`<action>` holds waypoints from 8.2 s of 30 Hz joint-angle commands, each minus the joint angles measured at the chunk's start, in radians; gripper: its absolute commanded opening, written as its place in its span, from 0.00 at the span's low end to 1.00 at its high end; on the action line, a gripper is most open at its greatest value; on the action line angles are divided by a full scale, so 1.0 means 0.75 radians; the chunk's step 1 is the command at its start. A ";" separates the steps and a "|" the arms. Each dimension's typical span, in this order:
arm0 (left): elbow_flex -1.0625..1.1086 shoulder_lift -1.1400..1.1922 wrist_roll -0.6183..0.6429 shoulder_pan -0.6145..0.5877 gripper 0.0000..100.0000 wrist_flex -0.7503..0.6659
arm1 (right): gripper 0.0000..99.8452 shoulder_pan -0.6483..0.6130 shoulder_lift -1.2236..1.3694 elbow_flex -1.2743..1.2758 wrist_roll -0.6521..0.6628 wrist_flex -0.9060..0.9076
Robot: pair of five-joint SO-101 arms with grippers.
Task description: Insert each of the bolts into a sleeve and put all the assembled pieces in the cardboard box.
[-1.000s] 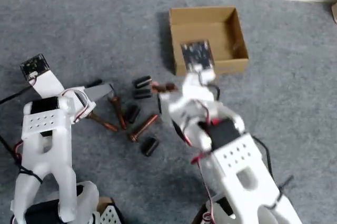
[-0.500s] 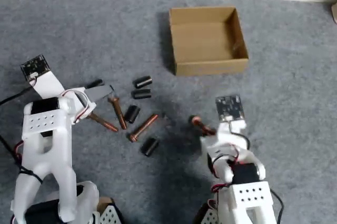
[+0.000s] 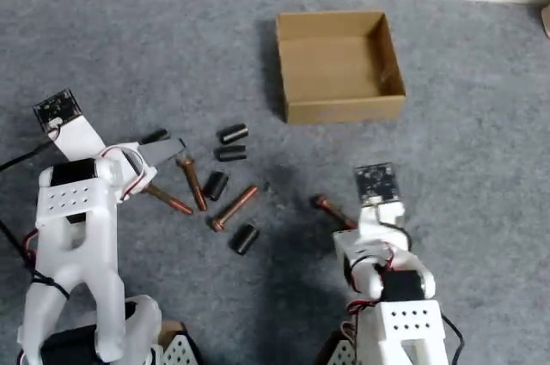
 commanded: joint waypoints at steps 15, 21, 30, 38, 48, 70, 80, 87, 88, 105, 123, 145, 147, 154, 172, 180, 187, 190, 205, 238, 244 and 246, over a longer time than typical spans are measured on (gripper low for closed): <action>-0.005 -0.028 -0.006 0.030 0.49 -0.018 | 0.22 -0.255 0.619 -0.463 0.143 -0.017; -0.005 -0.028 -0.006 0.030 0.49 -0.018 | 0.22 -0.255 0.973 -0.521 0.145 -0.167; -0.003 -0.028 -0.006 0.030 0.49 -0.018 | 0.22 -0.253 1.349 -0.523 0.149 -0.324; -0.003 -0.028 -0.006 0.030 0.49 -0.018 | 0.01 -0.224 1.359 -0.525 0.149 -0.326; -0.003 -0.028 -0.006 0.030 0.49 -0.016 | 0.00 -0.081 1.120 -0.515 0.141 -0.326; 0.042 -0.028 -0.215 0.238 0.49 -0.010 | 0.00 -0.224 0.296 -0.073 0.143 -0.349; 0.044 -0.024 -0.481 0.377 0.49 0.039 | 0.00 -0.224 0.296 -0.073 0.145 -0.349; -0.150 0.300 -0.485 0.394 0.49 0.096 | 0.00 -0.224 0.296 -0.069 0.147 -0.349; -0.220 0.384 -0.487 0.414 0.49 0.149 | 0.00 -0.224 0.296 -0.069 0.147 -0.349; -0.701 0.813 -0.593 0.521 0.49 0.530 | 0.00 -0.224 0.302 -0.064 0.151 -0.359; -0.866 0.795 -0.593 0.693 0.23 0.649 | 0.00 -0.226 0.296 0.060 0.217 -0.523; -1.073 1.325 -0.583 0.678 0.23 0.381 | 0.00 -0.226 0.296 0.060 0.223 -0.523; -1.073 1.327 -0.583 0.674 0.23 0.381 | 0.00 -0.226 0.296 0.060 0.223 -0.523; -1.055 1.337 -0.593 0.690 0.02 0.460 | 0.00 -0.226 0.296 0.060 0.223 -0.525; -0.363 0.183 -0.671 0.873 0.00 0.333 | 0.00 -0.103 0.294 0.060 0.217 -0.525; 0.302 -0.717 -0.757 0.864 0.00 0.029 | 0.00 -0.075 0.294 0.058 0.211 -0.525; 0.482 -1.026 -0.753 0.870 0.00 -0.174 | 0.00 -0.071 0.292 -0.204 -0.135 -0.519; 0.508 -1.104 -0.753 0.875 0.00 -0.248 | 0.00 -0.087 0.292 -0.334 -0.342 -0.519; 0.965 -1.192 -0.792 1.323 0.00 -1.125 | 0.00 -0.161 -0.083 -0.819 -0.728 -0.453; 1.126 -1.758 -0.890 1.406 0.00 -0.841 | 0.00 -0.523 -0.449 -0.263 -0.536 -0.564; 1.126 -1.758 -0.886 1.337 0.00 -0.841 | 0.00 -0.521 -0.451 -0.275 -0.536 -0.557; 1.126 -1.758 -0.845 1.319 0.00 -0.845 | 0.00 -0.521 -0.451 -0.275 -0.536 -0.557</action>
